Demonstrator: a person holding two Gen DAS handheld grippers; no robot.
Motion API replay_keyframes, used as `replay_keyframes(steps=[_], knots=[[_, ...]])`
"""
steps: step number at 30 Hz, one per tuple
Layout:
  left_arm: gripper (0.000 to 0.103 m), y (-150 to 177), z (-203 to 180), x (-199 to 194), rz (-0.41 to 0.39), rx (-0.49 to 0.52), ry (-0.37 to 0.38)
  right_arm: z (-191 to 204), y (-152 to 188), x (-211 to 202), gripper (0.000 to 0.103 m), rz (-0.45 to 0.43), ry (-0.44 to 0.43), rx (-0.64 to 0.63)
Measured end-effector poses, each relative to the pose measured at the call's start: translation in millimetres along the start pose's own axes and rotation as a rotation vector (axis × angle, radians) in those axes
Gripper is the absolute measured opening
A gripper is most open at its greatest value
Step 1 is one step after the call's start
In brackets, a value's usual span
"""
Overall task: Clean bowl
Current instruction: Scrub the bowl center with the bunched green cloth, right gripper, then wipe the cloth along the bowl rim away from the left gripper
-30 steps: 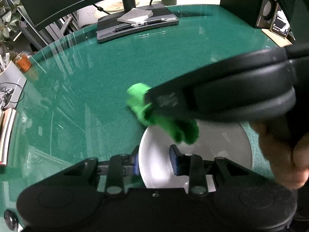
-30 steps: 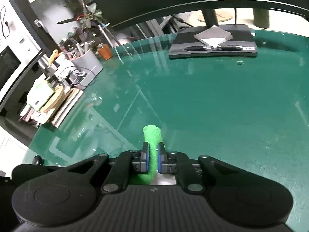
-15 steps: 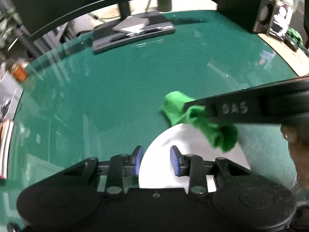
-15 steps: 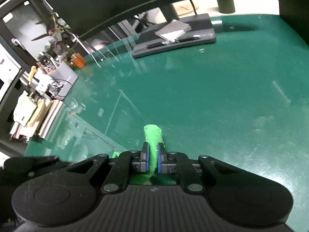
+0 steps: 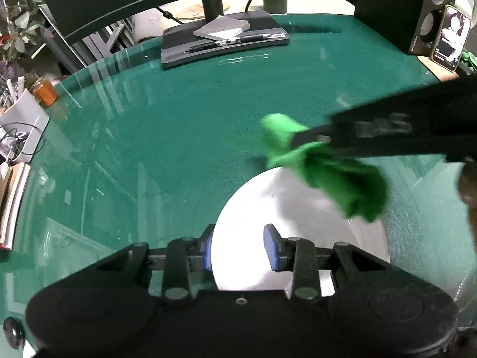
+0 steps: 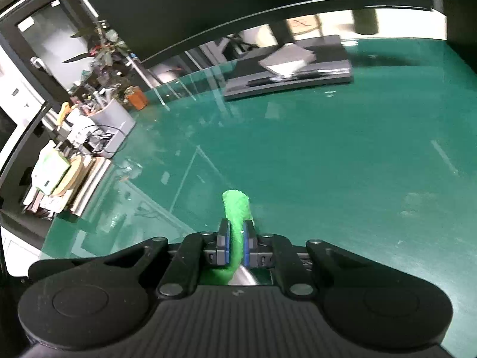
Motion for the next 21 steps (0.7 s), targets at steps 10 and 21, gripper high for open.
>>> replay_keyframes(steps=[10, 21], knots=[[0.034, 0.9, -0.1, 0.0, -0.006, -0.028, -0.026, 25.6, -2.7, 15.8, 0.009, 0.006, -0.044, -0.038], [0.033, -4.9, 3.4, -3.9, -0.009, 0.029, 0.033, -20.2, 16.1, -20.8, 0.009, 0.043, 0.014, 0.056]])
Point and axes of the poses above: each gripper's, at about its wrist camera, not at the fingertips, and x roughly the way its jaws point, z to its left, y to its underside, the point moved 8 cm from there along x, roughly the way its jaws point, and after that the axes turned 9 degrees about -y, right-handed, at the moved point
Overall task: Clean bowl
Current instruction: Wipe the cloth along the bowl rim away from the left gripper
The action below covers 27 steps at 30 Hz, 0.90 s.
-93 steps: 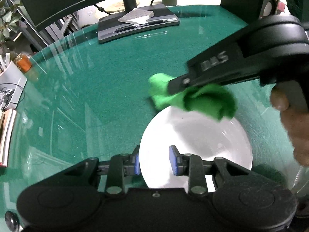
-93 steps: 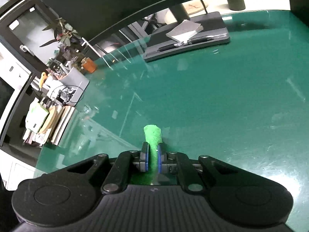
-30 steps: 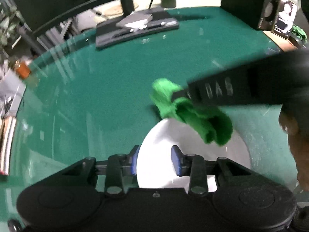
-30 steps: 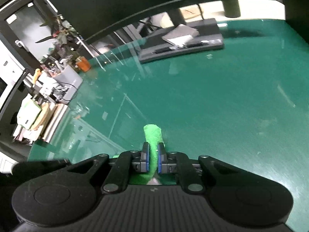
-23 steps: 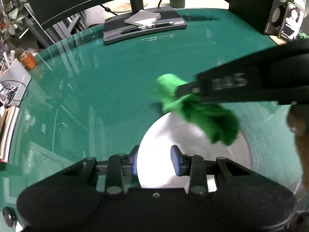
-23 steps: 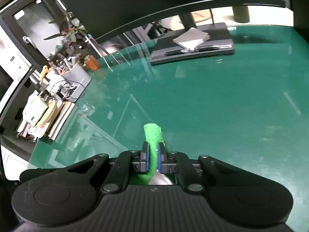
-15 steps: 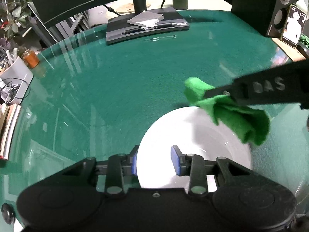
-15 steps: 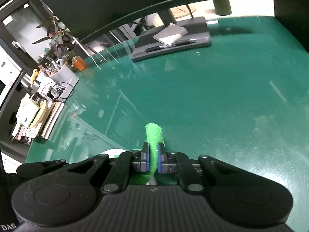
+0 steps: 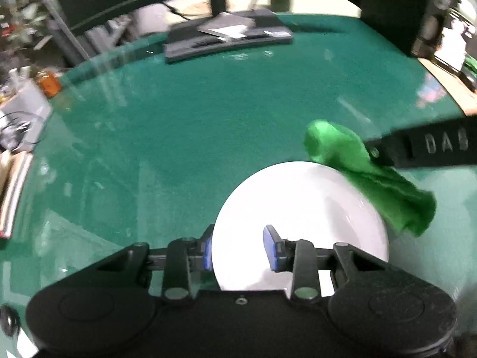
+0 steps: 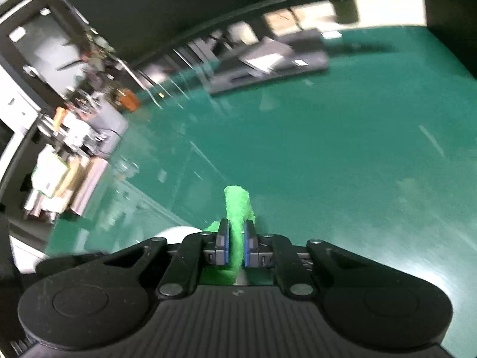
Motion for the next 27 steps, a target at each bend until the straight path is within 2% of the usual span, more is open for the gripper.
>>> replay_keyframes(steps=[3, 4, 6, 10, 17, 27], knots=[[0.035, -13.2, -5.6, 2.2, -0.027, 0.064, 0.027, 2.1, -3.6, -1.5, 0.009, -0.049, -0.021, 0.034], [0.038, -14.5, -8.5, 3.2, -0.029, 0.080, 0.032, 6.3, -6.5, 0.1, 0.009, -0.060, -0.036, 0.038], [0.039, -14.9, -10.5, 5.6, -0.032, 0.082, 0.010, 14.0, -9.7, 3.3, 0.009, -0.073, -0.063, 0.032], [0.033, -7.6, -3.3, 12.4, 0.006, -0.017, 0.002, 29.8, -16.4, 15.8, 0.009, -0.075, -0.072, -0.016], [0.032, 4.0, 7.7, 10.6, 0.015, -0.164, -0.038, 15.9, -3.1, -4.1, 0.009, -0.051, -0.055, -0.011], [0.032, 6.0, 6.0, 7.4, 0.021, -0.171, -0.070, 19.2, -6.5, 1.6, 0.009, -0.046, -0.055, -0.007]])
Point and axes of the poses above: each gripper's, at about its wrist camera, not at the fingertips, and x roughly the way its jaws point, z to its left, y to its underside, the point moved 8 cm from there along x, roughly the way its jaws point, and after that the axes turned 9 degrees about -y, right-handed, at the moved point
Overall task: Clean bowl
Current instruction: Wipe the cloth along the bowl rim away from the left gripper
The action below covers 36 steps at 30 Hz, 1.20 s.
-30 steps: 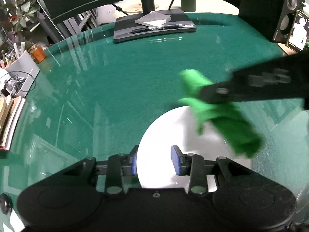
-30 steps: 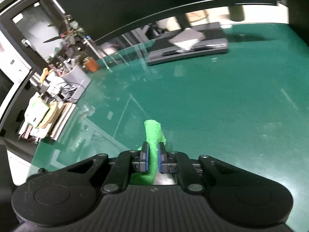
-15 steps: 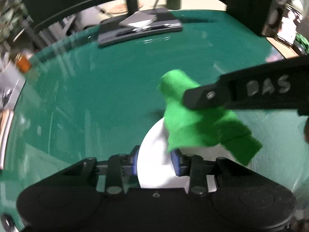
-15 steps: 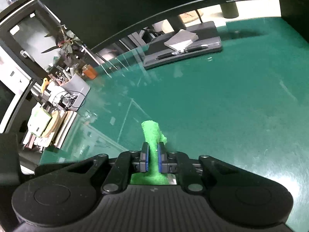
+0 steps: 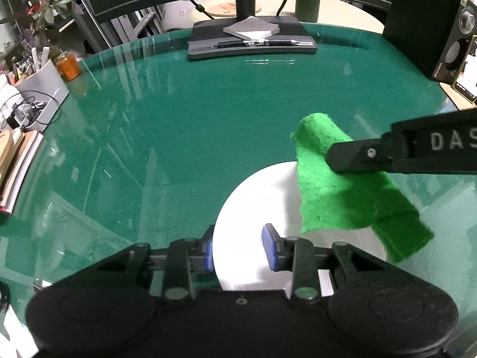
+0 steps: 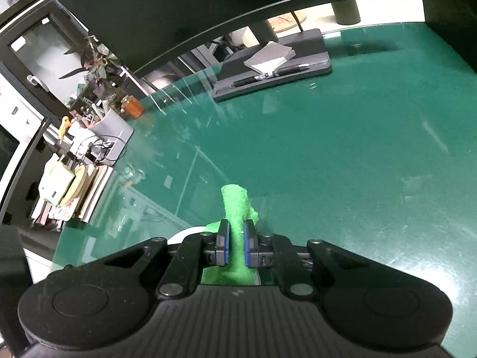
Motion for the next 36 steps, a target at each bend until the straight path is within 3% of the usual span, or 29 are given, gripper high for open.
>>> replay_keyframes(steps=[8, 17, 29, 36], knots=[[0.032, 0.7, -1.3, -0.1, -0.001, -0.003, -0.008, -7.2, 22.1, -24.0, 0.010, 0.084, -0.036, 0.007], [0.032, 2.2, -2.9, -1.2, -0.011, 0.008, -0.024, 1.9, 23.4, -25.6, 0.010, 0.078, -0.003, -0.108], [0.032, 2.6, -4.5, -1.1, -0.021, 0.015, -0.034, 4.9, 23.9, -26.3, 0.010, 0.080, 0.005, -0.142], [0.032, 2.4, -3.7, -1.3, -0.024, 0.016, -0.032, 16.7, 35.0, -26.3, 0.014, 0.127, -0.001, -0.250]])
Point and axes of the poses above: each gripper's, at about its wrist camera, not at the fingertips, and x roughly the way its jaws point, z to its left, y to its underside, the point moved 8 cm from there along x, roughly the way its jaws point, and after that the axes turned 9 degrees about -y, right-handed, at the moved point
